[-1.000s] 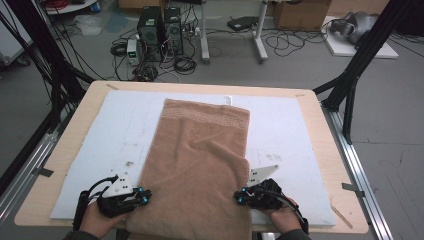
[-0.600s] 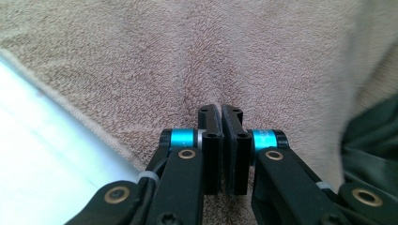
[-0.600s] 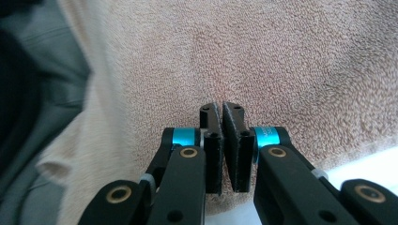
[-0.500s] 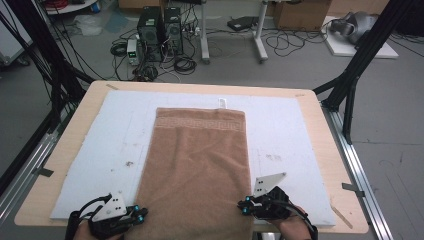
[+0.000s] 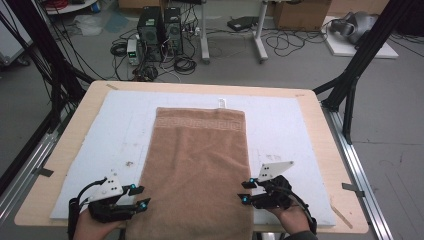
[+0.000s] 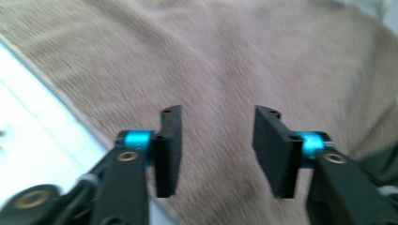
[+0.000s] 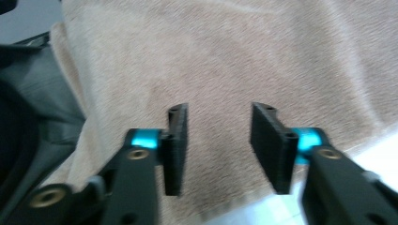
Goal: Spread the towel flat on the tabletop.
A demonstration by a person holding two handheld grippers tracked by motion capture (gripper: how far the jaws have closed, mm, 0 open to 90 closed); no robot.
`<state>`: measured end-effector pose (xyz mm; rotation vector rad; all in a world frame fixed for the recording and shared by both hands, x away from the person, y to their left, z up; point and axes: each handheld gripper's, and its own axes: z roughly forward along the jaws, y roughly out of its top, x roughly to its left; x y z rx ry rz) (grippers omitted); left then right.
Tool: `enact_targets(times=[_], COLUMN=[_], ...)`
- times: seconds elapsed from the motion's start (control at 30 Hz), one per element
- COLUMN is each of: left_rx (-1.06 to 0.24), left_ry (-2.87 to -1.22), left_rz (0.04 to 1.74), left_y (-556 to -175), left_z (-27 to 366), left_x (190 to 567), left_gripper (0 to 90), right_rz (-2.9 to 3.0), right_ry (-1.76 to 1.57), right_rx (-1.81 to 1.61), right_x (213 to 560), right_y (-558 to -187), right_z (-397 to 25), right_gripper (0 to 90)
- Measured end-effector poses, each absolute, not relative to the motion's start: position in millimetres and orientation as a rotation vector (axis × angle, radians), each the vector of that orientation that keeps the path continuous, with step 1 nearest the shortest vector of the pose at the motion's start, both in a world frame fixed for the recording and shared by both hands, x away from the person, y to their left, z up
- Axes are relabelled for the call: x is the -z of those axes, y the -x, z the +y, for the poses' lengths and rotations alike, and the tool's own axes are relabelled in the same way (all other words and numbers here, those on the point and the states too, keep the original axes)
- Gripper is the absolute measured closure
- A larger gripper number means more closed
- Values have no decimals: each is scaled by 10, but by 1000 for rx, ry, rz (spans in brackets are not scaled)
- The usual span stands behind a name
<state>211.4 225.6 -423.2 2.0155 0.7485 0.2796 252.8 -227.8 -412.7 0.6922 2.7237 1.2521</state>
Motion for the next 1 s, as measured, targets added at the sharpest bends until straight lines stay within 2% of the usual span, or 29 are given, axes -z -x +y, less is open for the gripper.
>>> enact_targets(times=[0.03, 0.1, 0.17, 0.2, 0.3, 0.53, 1.0], left_rx=[-272, -269, -240, -246, -251, -324, -323], left_ry=[-2014, -2006, -1995, -1998, -1992, -1976, -1980], left_rz=[745, 751, 748, 745, 750, 801, 851], left_y=[-2155, -2235, -2320, -2360, -2477, -2670, -2887], left_z=[2249, 2217, 2189, 2182, 2163, 2149, 2187], left_x=[4211, 4176, 4137, 4113, 4051, 3982, 3956], left_gripper=[490, 431, 421, 376, 331, 187, 204], right_rz=[2715, 2695, 2688, 2675, 2651, 2582, 2533], right_ry=[-698, -721, -738, -755, -749, -769, -821], right_rx=[-1256, -1275, -1284, -1294, -1279, -1299, -1263], right_x=[4119, 4092, 4086, 4066, 4034, 3958, 3772], right_y=[-2550, -2610, -2635, -2675, -2715, -2903, -3190], right_z=[-2281, -2289, -2292, -2293, -2290, -2244, -2301], right_gripper=[506, 413, 398, 350, 337, 219, 190])
